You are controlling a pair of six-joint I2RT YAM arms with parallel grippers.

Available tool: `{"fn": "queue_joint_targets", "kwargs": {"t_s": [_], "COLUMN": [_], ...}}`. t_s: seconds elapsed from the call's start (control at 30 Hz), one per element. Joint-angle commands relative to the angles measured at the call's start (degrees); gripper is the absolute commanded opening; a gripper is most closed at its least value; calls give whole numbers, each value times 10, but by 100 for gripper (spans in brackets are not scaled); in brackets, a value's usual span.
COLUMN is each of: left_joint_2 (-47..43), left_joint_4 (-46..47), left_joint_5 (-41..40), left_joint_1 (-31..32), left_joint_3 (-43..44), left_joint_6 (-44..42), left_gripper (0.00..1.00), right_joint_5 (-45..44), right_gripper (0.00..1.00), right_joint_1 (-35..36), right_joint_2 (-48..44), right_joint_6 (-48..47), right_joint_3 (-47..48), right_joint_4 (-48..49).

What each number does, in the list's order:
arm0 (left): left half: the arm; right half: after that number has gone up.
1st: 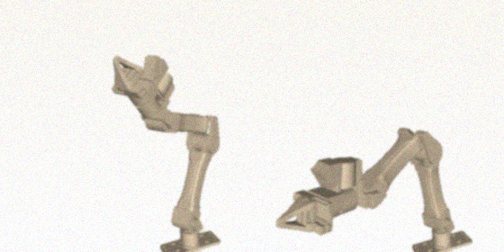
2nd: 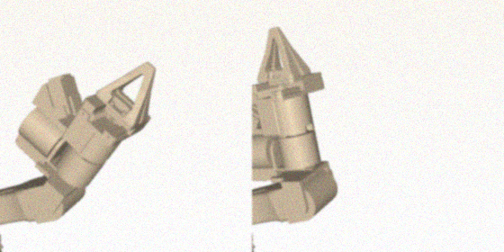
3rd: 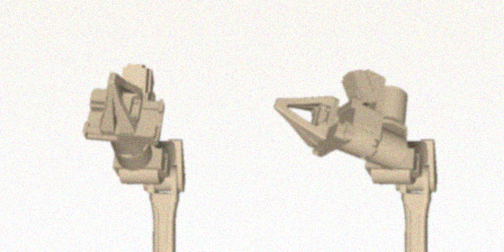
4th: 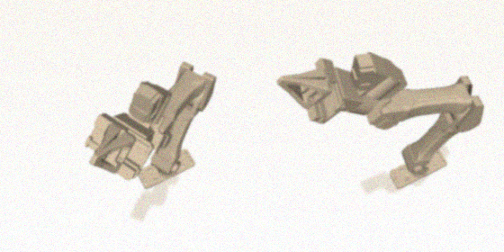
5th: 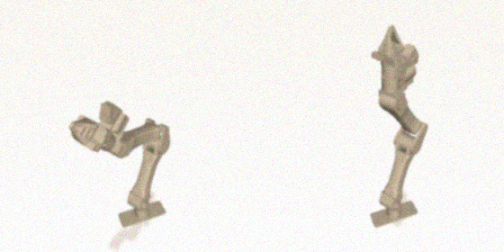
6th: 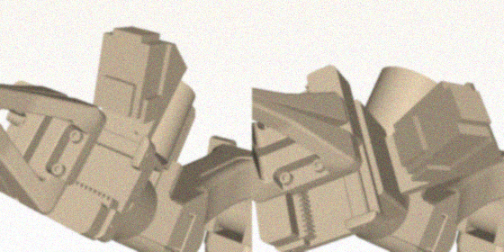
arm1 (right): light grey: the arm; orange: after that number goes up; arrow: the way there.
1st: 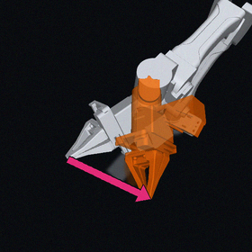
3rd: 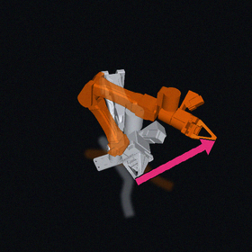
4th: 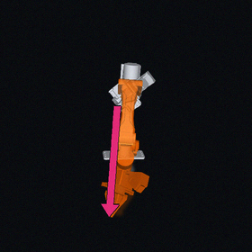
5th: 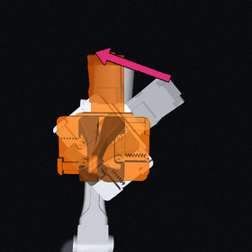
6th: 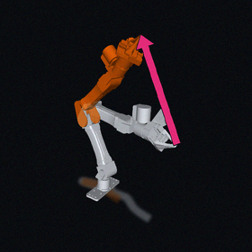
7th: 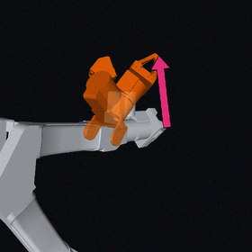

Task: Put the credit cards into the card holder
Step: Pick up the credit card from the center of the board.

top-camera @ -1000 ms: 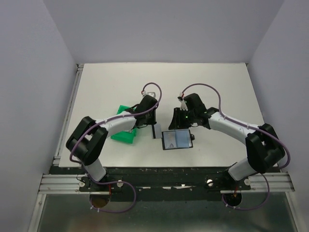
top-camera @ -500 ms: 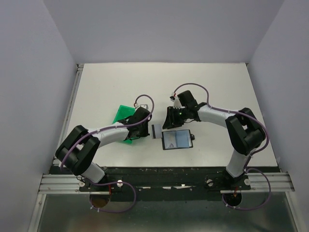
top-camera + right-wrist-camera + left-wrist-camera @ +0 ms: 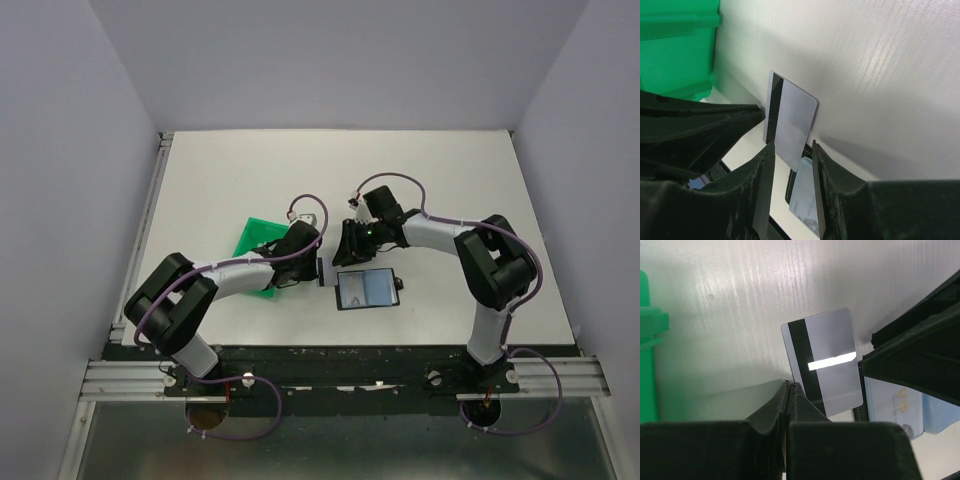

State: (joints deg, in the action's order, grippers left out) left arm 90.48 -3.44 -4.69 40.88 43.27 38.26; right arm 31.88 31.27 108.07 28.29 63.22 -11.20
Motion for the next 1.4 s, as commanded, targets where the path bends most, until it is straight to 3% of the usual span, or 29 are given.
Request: {"fn": "queue_joint_targets", "kwargs": {"t_s": [0.0,0.47,0.93,1.37], "left_joint_2": [22,29,39,37], "left_joint_4": [-11,-2,3,3], "left_joint_5": [21,28,37,35], "left_joint_1": [8,14,16,16], "left_joint_3": [-7,-12,-8,-7], "left_joint_6": [4,10,13,13], "left_gripper": [5,2,1,1], "right_joint_5": [16,-1,113,131], "right_gripper": [43,39,34,27], "right_joint_1": [-3,-3,-3,-2], "right_joint_2": [23,44,44,59], "right_joint_6": [25,69,165,155], "right_joint_3": [20,21,-50,-40], "right_joint_4": [-2,-37,180,176]}}
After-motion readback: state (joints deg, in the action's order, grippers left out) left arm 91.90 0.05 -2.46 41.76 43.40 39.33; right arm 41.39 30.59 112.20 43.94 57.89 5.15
